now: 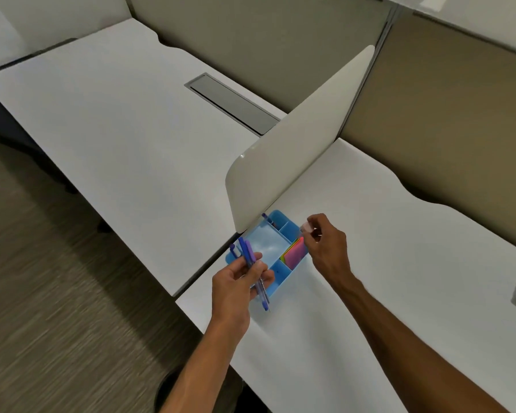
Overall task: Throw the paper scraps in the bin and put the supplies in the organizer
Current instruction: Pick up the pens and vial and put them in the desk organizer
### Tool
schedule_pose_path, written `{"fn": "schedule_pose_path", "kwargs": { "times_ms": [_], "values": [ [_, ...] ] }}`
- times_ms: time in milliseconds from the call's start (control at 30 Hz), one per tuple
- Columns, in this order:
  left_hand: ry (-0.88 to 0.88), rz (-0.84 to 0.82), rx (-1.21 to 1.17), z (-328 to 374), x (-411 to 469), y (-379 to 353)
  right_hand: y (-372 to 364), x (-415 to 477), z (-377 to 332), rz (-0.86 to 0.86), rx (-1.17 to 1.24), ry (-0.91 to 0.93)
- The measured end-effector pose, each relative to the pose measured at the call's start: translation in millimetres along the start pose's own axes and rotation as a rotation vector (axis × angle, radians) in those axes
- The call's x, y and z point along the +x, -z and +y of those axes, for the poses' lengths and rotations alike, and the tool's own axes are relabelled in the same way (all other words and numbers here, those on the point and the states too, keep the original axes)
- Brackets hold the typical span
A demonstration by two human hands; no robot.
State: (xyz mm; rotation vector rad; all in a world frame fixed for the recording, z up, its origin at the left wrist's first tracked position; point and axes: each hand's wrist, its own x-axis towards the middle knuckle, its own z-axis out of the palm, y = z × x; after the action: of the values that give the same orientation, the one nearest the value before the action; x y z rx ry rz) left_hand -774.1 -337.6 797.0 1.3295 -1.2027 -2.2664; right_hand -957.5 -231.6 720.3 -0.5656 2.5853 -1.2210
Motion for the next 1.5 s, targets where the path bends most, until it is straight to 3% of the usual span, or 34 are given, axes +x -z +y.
{"fn": "schedule_pose_path", "kwargs": {
  "times_ms": [300,633,867,1300,1500],
  "values": [
    [0.041,0.002,0.006,-3,11,3,-25,25,2,-0.082,-0.259,0.09],
    [0.057,-0.002,0.018,-3,19,8,-35,32,1,-0.129,-0.705,0.222],
    [0.065,-0.012,0.005,-5,20,10,-38,47,-4,-0.209,-0.843,0.222],
    [0.075,-0.021,0.01,-4,22,11,-44,53,-6,-0.278,-0.861,0.155],
    [0.072,-0.036,0.025,1,25,10,-37,53,-9,-0.301,-0.716,0.105]
  ]
}}
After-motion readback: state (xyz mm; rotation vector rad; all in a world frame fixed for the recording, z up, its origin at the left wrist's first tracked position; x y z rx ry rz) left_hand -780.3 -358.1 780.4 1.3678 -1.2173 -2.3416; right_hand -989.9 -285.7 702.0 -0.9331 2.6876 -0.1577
